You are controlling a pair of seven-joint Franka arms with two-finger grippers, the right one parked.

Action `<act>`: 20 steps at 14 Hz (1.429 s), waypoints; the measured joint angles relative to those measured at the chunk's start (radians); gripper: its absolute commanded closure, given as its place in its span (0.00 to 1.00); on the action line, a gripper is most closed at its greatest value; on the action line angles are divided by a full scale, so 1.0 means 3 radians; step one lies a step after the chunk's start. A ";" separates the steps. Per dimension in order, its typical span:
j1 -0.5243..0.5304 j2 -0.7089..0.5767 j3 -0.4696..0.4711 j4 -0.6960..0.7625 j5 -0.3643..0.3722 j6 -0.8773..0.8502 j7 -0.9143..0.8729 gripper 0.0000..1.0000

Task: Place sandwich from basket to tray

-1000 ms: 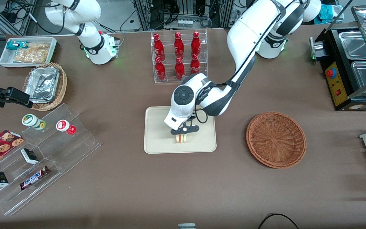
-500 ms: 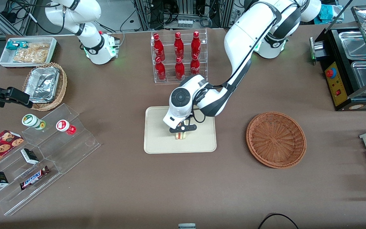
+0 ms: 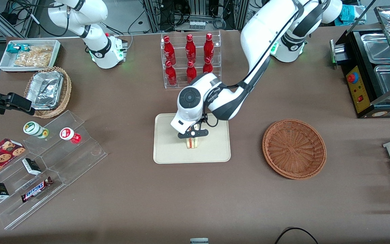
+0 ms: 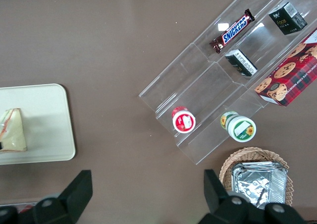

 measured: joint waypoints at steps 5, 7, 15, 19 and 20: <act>0.0035 -0.0487 0.0285 -0.0007 0.0131 -0.0711 -0.0133 0.00; 0.0168 -0.0601 0.0367 -0.0119 0.0138 -0.0748 -0.0153 0.00; 0.1146 -0.1586 0.0383 -0.1170 0.0023 -0.0764 0.1054 0.00; 0.1442 -0.2064 0.0387 -0.1556 -0.0060 -0.0832 0.1589 0.00; 0.1509 -0.2175 0.0385 -0.1632 -0.0075 -0.0850 0.1720 0.00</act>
